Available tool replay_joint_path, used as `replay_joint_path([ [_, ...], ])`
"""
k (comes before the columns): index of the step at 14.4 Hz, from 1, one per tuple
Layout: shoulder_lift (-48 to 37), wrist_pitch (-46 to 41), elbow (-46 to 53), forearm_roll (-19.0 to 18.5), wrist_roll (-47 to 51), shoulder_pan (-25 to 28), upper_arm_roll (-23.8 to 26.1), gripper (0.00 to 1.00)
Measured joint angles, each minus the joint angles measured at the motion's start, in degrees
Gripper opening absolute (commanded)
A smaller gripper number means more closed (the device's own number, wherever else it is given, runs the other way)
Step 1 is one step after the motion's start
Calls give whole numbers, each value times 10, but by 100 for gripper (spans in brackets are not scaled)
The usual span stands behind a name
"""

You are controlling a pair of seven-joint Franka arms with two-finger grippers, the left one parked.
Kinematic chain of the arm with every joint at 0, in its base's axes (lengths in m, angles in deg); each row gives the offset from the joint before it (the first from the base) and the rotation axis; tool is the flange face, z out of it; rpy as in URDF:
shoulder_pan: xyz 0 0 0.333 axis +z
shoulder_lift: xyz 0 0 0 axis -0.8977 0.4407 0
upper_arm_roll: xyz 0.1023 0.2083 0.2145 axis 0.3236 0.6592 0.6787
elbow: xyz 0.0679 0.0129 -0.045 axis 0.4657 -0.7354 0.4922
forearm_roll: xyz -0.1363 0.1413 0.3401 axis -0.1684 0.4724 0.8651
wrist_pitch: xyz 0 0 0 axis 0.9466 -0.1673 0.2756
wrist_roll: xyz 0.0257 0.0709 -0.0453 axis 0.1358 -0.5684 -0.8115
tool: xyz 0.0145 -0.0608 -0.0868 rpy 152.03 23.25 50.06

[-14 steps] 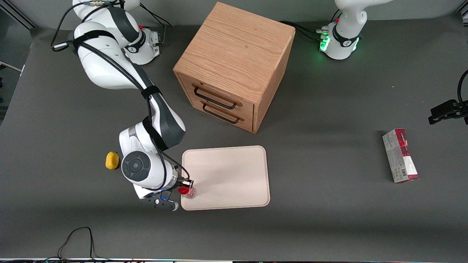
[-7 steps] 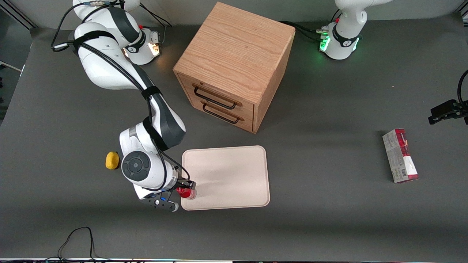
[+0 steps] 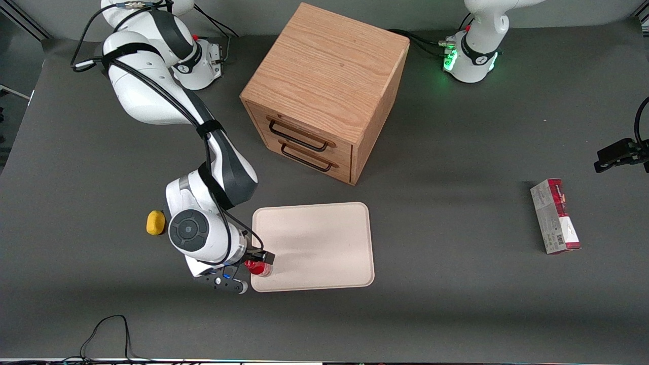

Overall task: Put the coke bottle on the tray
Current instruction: 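Open the right gripper and raise it away from the bottle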

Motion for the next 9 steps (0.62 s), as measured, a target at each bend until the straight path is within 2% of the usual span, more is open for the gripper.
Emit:
replay_joint_path([
  [5,-33,-71,3,-10,-15,0,0,100],
  [7,-74,-123,-8,-8,-44,-3,0,100],
  [9,-139,-140,-60,5,-81,-16,-1,100],
])
